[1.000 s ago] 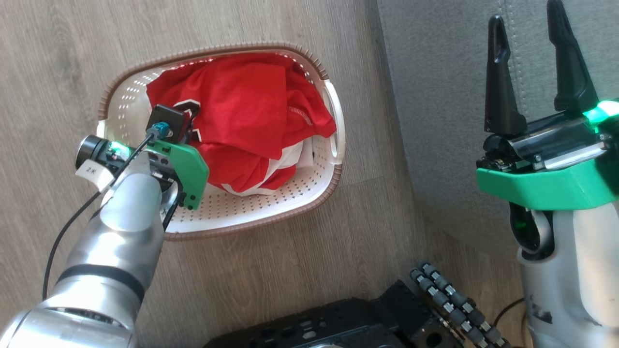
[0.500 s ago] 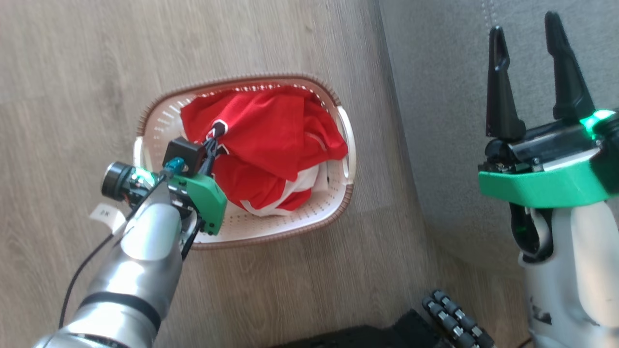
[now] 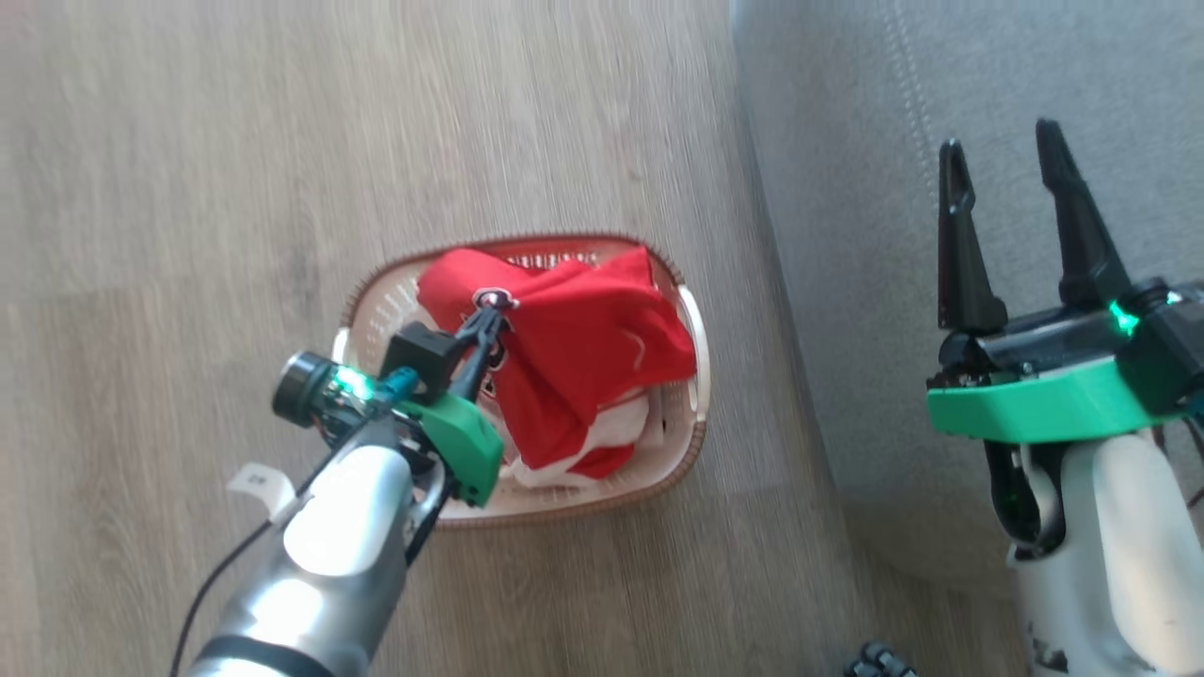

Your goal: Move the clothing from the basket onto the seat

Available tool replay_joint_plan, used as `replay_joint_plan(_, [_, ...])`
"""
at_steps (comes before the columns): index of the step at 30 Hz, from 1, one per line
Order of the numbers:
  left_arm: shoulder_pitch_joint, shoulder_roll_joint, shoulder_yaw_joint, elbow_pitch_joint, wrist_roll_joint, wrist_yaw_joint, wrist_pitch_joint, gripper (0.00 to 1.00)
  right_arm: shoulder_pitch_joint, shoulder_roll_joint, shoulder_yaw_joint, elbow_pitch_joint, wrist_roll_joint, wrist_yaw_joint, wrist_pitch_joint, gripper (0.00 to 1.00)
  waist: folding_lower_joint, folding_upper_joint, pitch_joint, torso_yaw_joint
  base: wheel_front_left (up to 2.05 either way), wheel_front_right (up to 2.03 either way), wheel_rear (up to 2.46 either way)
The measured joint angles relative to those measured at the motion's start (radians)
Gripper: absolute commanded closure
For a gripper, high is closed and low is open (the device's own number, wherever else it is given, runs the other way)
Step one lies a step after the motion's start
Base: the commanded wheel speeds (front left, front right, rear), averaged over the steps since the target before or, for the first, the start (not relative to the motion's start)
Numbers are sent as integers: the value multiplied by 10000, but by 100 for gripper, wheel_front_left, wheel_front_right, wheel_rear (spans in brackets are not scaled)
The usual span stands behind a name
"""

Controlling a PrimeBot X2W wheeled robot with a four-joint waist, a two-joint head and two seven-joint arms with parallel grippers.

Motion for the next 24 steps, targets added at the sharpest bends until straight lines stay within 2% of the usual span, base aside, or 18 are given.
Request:
replay_joint_plan(6, [742, 12, -284, -1126, -98, 188, 527, 100, 442, 0, -128, 211, 0, 0, -2, 0, 0, 0, -822, 120, 0, 0, 0])
replay_joint_plan(13, [1564, 244, -334, -2541, -201, 600, 1099, 100, 684, 0, -203, 362, 0, 0, 0, 0, 0, 0, -1596, 217, 0, 0, 0])
replay_joint_plan(15, [1678, 313, -332, -2734, -240, 610, 1154, 46, 709, 0, -221, 372, 0, 0, 0, 0, 0, 0, -1689, 225, 0, 0, 0])
replay_joint_plan(16, [1794, 374, -328, -2940, -301, 660, 1189, 0, 760, 0, -238, 387, 0, 0, 0, 0, 0, 0, -1781, 231, 0, 0, 0])
replay_joint_plan(24, [2683, 629, -257, -4803, -550, 1135, 1453, 0, 1210, 0, -431, 514, -105, 0, 0, 0, 0, 0, -2552, 335, 0, 0, 0])
